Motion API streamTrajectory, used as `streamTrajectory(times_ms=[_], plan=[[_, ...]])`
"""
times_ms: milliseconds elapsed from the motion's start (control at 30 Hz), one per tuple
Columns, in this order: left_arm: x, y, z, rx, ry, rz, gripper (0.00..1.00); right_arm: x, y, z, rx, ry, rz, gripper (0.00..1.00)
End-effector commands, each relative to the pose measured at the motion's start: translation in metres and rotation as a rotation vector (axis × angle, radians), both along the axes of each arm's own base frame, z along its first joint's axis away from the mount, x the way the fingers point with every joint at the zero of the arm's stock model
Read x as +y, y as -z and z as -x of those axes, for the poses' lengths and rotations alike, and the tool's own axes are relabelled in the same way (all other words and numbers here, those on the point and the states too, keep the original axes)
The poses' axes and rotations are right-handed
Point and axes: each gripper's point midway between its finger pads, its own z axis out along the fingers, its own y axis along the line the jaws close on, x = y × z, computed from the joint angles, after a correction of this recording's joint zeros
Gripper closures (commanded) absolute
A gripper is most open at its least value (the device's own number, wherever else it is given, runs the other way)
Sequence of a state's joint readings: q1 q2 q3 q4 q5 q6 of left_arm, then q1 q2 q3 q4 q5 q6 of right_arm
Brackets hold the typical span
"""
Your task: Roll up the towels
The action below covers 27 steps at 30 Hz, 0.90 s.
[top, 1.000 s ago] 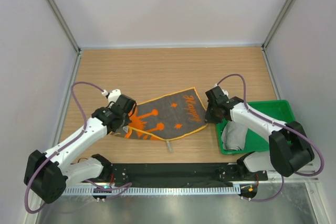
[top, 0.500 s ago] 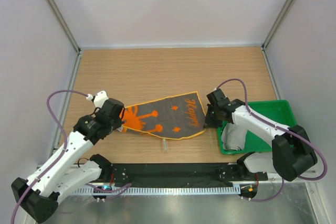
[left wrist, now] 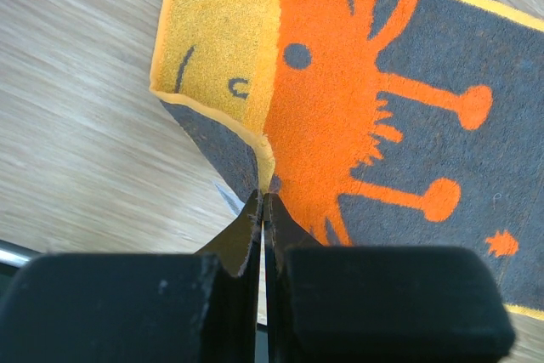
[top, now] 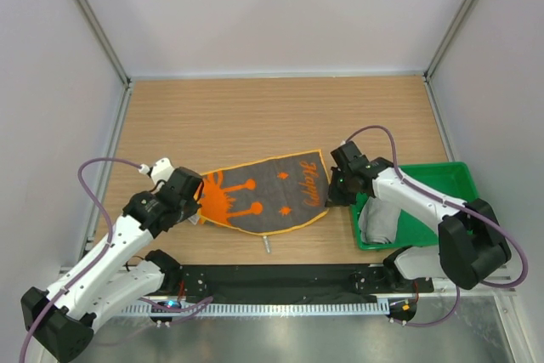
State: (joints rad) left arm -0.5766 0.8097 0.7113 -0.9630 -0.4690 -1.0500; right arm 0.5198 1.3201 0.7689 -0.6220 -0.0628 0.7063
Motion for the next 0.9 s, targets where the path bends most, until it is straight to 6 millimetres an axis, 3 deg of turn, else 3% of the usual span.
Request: streamTrajectory(times_ms=[0, 633, 867], plan=[[0.002, -0.002, 0.0, -0.004, -0.034, 0.002, 1.0, 0.011, -0.017, -0.017, -0.043, -0.029, -0.011, 0.99], [0.007, -0.009, -0.021, 0.02, -0.017, -0.003, 1.0, 0.02, -0.034, -0.058, -0.08, -0.075, 0.062, 0.99], [0.029, -0.01, -0.036, 0.056, -0.08, -0.01, 0.99, 0.027, -0.034, -0.091, -0.075, -0.102, 0.089, 0.99]])
